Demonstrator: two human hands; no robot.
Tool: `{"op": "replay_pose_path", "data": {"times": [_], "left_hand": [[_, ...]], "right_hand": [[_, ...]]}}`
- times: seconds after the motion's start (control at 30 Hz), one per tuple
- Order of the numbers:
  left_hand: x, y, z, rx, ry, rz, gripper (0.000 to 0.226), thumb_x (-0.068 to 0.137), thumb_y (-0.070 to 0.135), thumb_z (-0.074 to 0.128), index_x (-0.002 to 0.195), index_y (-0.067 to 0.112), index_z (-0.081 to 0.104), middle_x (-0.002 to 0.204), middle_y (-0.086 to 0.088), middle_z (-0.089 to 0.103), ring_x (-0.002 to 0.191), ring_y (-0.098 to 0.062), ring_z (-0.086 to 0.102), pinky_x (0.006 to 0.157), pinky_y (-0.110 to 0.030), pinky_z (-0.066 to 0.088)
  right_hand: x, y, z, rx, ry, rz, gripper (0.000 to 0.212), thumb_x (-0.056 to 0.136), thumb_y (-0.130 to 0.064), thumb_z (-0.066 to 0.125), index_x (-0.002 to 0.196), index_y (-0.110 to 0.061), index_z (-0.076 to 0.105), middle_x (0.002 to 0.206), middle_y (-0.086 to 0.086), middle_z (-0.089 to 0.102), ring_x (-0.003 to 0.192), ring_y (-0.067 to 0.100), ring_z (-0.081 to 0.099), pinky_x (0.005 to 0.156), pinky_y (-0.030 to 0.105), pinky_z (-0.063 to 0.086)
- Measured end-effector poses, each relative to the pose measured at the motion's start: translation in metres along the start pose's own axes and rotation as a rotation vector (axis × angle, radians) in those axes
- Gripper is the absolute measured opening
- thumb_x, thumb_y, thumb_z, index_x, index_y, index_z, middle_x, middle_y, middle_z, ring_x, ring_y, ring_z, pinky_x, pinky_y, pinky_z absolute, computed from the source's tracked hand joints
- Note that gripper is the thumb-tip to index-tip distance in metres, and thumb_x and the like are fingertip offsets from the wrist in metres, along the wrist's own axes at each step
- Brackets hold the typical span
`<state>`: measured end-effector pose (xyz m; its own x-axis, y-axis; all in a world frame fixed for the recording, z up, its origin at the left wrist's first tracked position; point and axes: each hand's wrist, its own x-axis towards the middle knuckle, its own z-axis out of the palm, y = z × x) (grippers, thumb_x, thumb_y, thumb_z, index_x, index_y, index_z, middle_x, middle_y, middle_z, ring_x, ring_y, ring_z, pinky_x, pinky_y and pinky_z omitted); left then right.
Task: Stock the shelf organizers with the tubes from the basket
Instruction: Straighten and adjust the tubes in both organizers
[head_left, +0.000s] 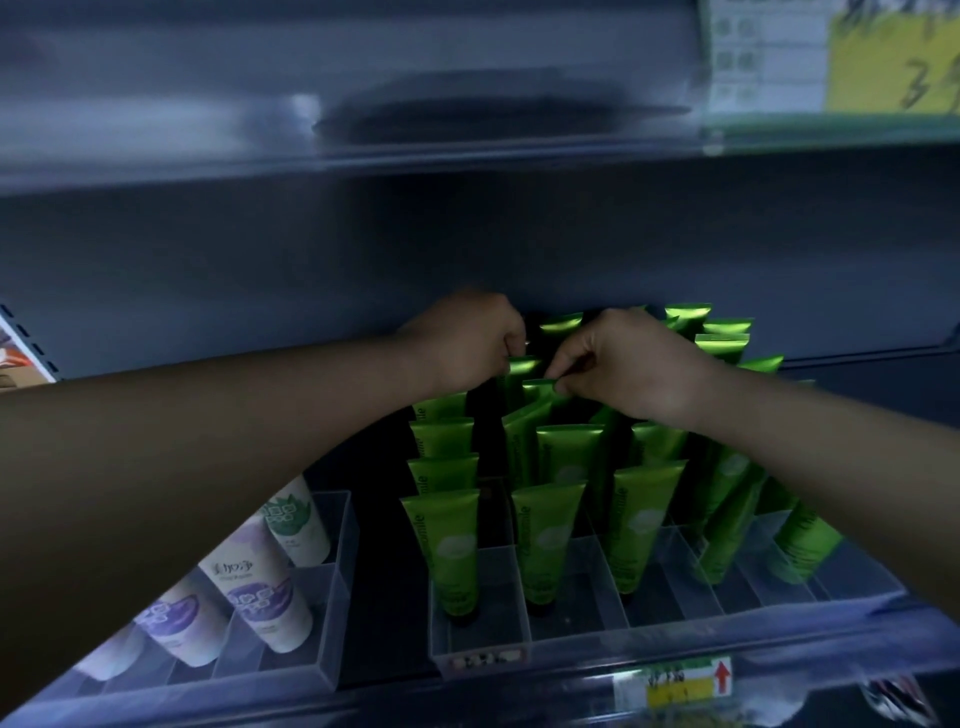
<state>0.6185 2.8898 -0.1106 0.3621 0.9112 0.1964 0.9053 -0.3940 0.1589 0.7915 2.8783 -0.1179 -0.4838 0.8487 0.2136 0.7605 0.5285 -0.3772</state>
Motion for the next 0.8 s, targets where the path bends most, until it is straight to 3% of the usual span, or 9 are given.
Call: {"op": "replay_pose_path", "data": {"times": [0.13,0.3,0.4,0.53,0.8], "left_hand": [[-0.001,-0.003,0.000,0.007,0.015,-0.024,0.024,0.079,0.009,0.068,0.103,0.014,0.071,0.104,-0.004,0.070,0.097,-0.017,0.063,0.077,-0.020,0.044],[-0.002,-0.006,0.000,0.006,0.022,-0.031,0.024,0.080,0.010,0.068,0.103,0.014,0.070,0.105,-0.004,0.070,0.097,-0.017,0.063,0.077,-0.019,0.043],[-0.001,-0.006,0.001,0.016,0.027,-0.028,0.022,0.080,0.010,0.067,0.102,0.014,0.070,0.103,-0.004,0.070,0.096,-0.017,0.063,0.078,-0.021,0.044],[0.000,-0.006,0.002,0.036,0.042,-0.020,0.020,0.079,0.011,0.067,0.098,0.014,0.071,0.101,-0.004,0.071,0.094,-0.018,0.063,0.074,-0.020,0.042],[-0.001,-0.007,0.001,0.041,0.050,-0.013,0.017,0.079,0.009,0.065,0.094,0.014,0.072,0.097,-0.004,0.071,0.091,-0.018,0.063,0.071,-0.020,0.042]], "right_hand": [[0.000,0.000,0.001,0.042,0.029,0.035,0.013,0.078,-0.012,0.072,0.089,-0.017,0.076,0.067,-0.012,0.056,0.056,-0.008,0.047,0.051,-0.005,0.031],[0.002,-0.004,0.002,0.103,0.010,0.052,0.012,0.077,-0.012,0.074,0.086,-0.019,0.076,0.059,-0.017,0.058,0.053,-0.006,0.052,0.049,-0.001,0.036],[0.005,-0.006,0.004,0.146,-0.006,0.061,0.011,0.077,-0.012,0.073,0.084,-0.020,0.076,0.058,-0.011,0.063,0.051,-0.001,0.057,0.046,0.003,0.039],[0.007,-0.011,0.006,0.167,-0.009,0.040,0.012,0.077,-0.010,0.073,0.084,-0.019,0.076,0.052,-0.019,0.058,0.047,-0.004,0.054,0.047,0.003,0.039],[0.008,-0.014,0.006,0.204,-0.070,0.030,0.012,0.078,-0.010,0.073,0.087,-0.017,0.076,0.057,-0.018,0.060,0.048,-0.005,0.056,0.047,0.003,0.039]]}}
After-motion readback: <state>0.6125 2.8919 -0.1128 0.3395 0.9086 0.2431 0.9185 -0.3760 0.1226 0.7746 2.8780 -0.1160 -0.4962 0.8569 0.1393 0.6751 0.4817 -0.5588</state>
